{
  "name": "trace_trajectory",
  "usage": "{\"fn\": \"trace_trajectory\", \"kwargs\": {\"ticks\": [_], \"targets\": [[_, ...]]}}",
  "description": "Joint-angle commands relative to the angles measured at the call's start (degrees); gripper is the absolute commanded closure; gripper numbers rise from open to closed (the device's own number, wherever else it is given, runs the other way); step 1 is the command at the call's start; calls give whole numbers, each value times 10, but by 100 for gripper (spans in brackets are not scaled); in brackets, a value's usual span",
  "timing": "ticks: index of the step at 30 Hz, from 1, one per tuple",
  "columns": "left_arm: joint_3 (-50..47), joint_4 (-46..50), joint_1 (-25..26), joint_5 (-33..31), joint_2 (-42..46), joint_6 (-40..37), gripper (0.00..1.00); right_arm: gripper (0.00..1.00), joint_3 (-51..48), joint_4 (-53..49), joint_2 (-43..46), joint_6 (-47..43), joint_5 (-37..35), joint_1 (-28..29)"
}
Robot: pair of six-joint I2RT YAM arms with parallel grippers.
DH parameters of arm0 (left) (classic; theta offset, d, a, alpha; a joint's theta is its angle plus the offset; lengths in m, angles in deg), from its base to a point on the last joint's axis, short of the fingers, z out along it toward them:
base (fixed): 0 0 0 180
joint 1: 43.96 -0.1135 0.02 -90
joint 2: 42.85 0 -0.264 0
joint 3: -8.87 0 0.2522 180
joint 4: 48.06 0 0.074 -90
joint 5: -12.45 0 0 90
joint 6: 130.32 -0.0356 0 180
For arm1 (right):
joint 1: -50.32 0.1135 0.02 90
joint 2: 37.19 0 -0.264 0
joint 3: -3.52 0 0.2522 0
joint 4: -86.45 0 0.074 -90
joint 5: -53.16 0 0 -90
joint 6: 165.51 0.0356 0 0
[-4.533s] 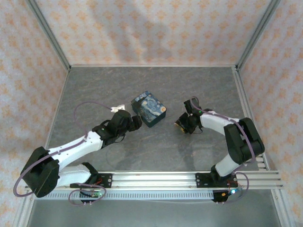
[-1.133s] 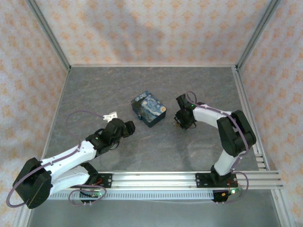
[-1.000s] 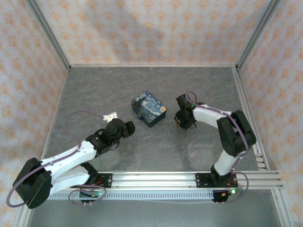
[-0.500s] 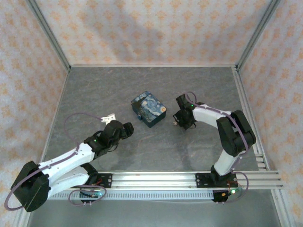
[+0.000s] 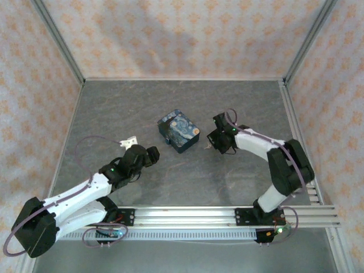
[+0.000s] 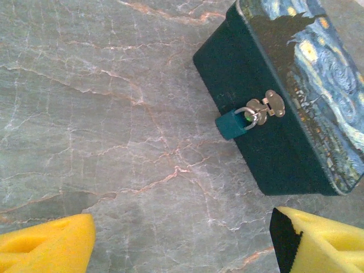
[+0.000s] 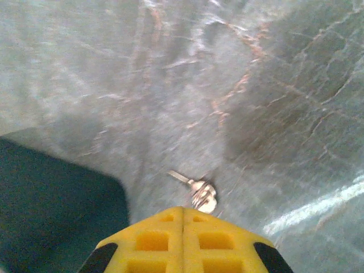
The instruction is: Unlock a padlock with a key
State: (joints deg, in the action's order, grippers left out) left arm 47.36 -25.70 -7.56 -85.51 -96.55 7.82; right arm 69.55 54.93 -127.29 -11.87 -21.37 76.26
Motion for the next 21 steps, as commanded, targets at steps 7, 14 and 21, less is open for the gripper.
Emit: {"fn": "trace_trajectory", "kwargs": {"ticks": [7, 14, 21], "targets": [[70, 8, 5, 9, -22, -9, 18, 69, 3, -11, 60, -51, 7, -27], [64, 5, 14, 5, -30, 3, 18, 60, 25, -23, -12, -61, 54, -16], [49, 21, 15, -13, -3, 4, 18, 61, 34, -10, -65, -54, 69, -7]]}}
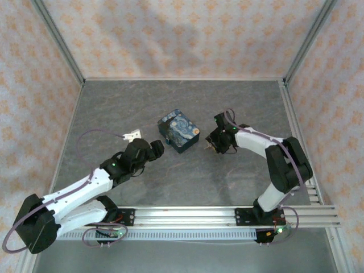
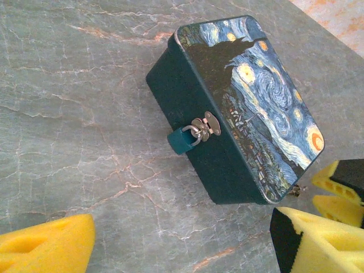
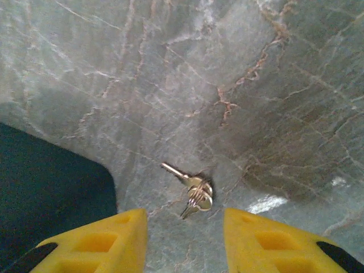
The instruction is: Unlock a padlock with a key
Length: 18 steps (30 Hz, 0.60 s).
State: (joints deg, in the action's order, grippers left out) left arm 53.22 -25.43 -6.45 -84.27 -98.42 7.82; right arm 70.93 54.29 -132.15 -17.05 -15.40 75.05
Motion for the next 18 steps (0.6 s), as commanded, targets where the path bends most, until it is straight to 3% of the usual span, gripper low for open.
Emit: {"fn": "trace_trajectory", "kwargs": {"ticks": [1, 18], "targets": [[-11, 20, 4, -27, 18, 4, 18, 62, 23, -5, -22, -1, 7, 7], [-30, 11, 4, -39, 18, 4, 18, 66, 46, -61, -54, -10, -38, 8]]}}
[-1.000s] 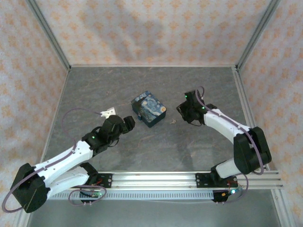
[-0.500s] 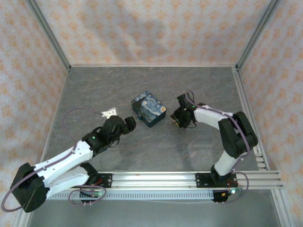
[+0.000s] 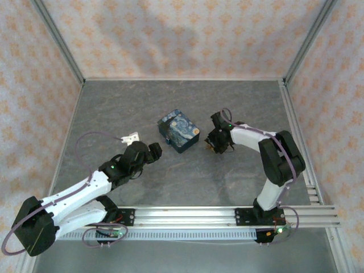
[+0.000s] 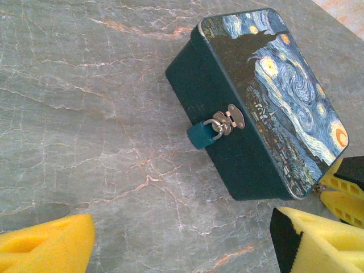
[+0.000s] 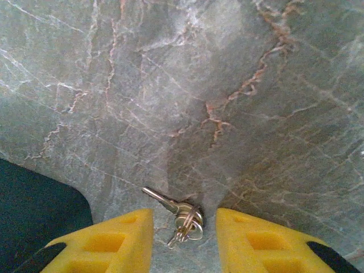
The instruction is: Unlock a padlock with a key
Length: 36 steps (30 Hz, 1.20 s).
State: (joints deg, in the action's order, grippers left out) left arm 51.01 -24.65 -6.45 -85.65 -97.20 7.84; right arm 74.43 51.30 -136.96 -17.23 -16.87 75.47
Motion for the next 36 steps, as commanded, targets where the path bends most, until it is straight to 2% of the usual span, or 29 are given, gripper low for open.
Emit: {"fn": "trace_trajectory", "kwargs": {"ticks": [1, 4, 10, 15, 25, 30, 36], "targets": [[-9, 1, 4, -25, 5, 5, 18, 68, 10, -31, -7, -7, -26, 4], [-10, -2, 4, -24, 3, 7, 18, 82, 10, -29, -10, -7, -29, 3], [-12, 0, 4, -25, 6, 8, 18, 99, 2, -12, -15, -6, -32, -2], [-7, 5, 4, -24, 8, 7, 18, 100, -10, 25, 8, -8, -24, -8], [66, 10, 5, 7, -20, -15, 18, 100, -77, 143, 183, -35, -2, -25], [142, 5, 13, 53, -59, -33, 18, 100, -86, 186, 287, -96, 16, -30], [263, 24, 13, 125, -104, -63, 17, 100, -83, 234, 370, -167, 84, -31]]}}
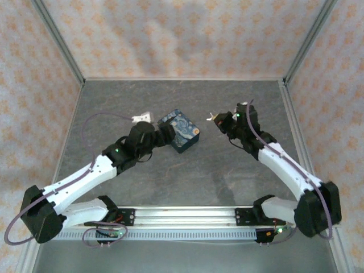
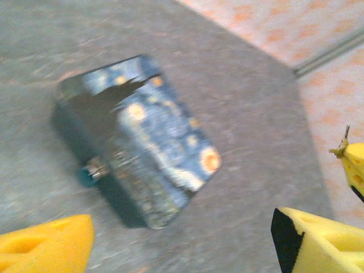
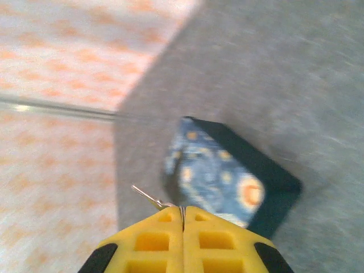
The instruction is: Unlock a padlock with a key
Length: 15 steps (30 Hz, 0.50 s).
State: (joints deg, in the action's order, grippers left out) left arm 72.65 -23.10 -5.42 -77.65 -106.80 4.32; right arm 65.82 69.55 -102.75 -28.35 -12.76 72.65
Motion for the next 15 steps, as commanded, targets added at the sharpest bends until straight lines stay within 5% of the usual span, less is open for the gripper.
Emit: {"fn": "trace_trajectory", "kwargs": {"ticks": [1, 8, 15], "targets": [[65, 12, 3, 55, -14, -29, 17, 100, 2, 57, 38, -64, 54, -2], [152, 32, 3, 103, -54, -4, 19, 100, -9, 84, 88, -98, 79, -1], [138, -56, 5, 140, -61, 58, 23, 100, -10, 127, 104, -74, 64, -1]]}}
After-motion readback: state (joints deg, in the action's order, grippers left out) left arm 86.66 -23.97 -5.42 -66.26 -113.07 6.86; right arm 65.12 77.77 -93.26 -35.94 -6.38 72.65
